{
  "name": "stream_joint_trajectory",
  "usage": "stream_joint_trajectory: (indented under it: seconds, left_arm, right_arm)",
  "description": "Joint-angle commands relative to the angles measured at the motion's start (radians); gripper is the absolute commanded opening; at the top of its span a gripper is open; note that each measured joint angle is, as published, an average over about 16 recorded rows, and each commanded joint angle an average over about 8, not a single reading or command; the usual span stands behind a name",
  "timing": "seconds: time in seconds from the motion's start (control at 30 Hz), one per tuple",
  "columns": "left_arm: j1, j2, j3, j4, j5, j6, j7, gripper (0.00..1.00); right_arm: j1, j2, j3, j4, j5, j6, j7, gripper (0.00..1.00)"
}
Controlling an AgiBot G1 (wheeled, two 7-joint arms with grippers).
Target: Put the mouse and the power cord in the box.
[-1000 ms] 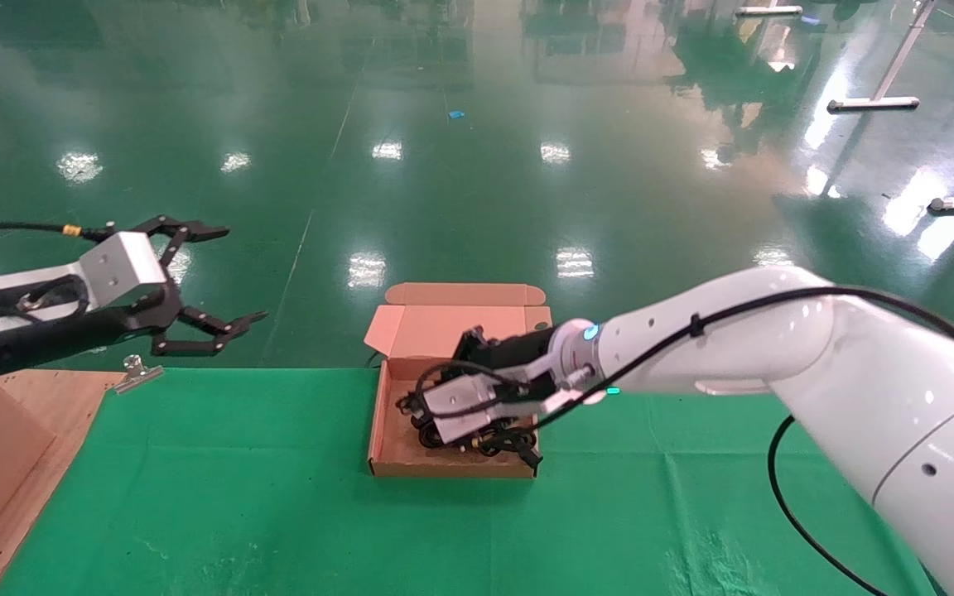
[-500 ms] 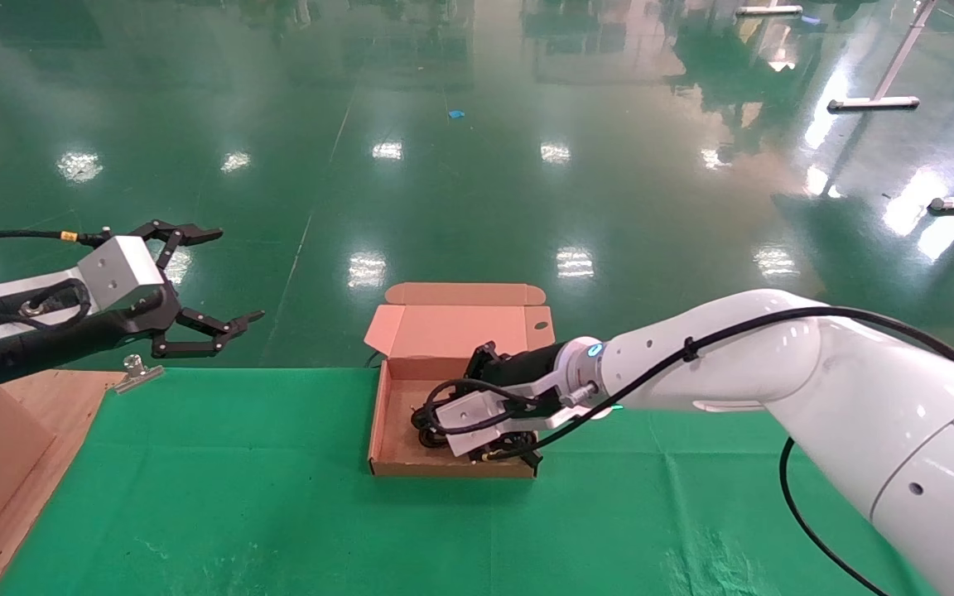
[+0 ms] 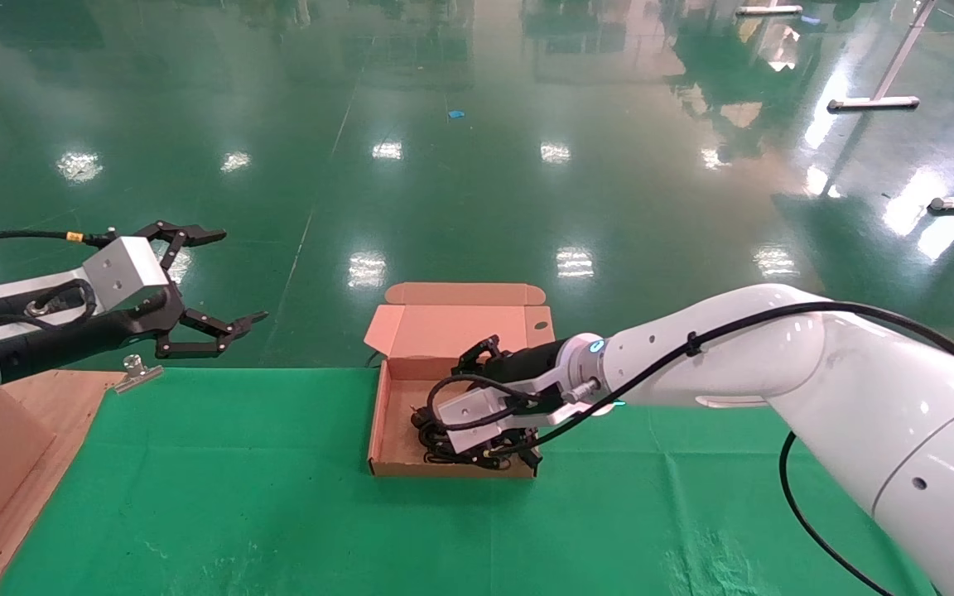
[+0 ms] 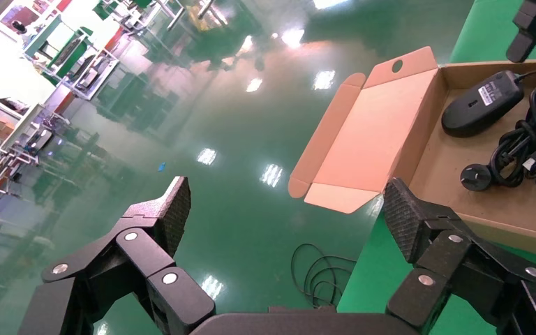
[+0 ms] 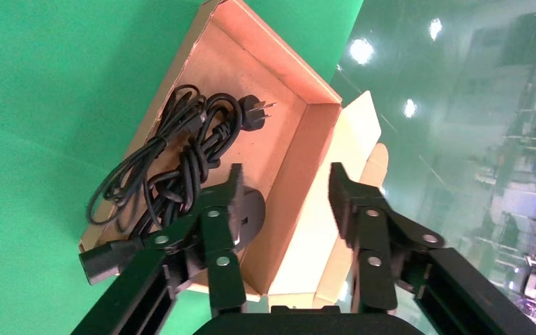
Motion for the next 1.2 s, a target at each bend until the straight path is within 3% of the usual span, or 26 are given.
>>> stream_joint_trajectory:
  seconds: [0.03, 0.3, 1.2]
  left_arm:
    - [0.0, 0.001, 0.001, 0.0, 0.001, 0.0, 0.0, 1.0]
    - [0.033, -0.015, -0.018, -0.067, -0.012, 0.013, -0.058, 1.0]
    - [0.313, -0.151, -0.175, -0.637, -0.129, 0.128, -0.55, 1.0]
  right_arm:
    - [0.002, -0.001, 0.0, -0.002, -0.002, 0.0, -0.002, 1.0]
    - [-0.039, 0.049, 0.065, 0.045, 0.046, -0.049, 0.045, 1.0]
    - [-0.32, 0.391, 0.502, 0.359, 0.373, -0.376, 0.365, 1.0]
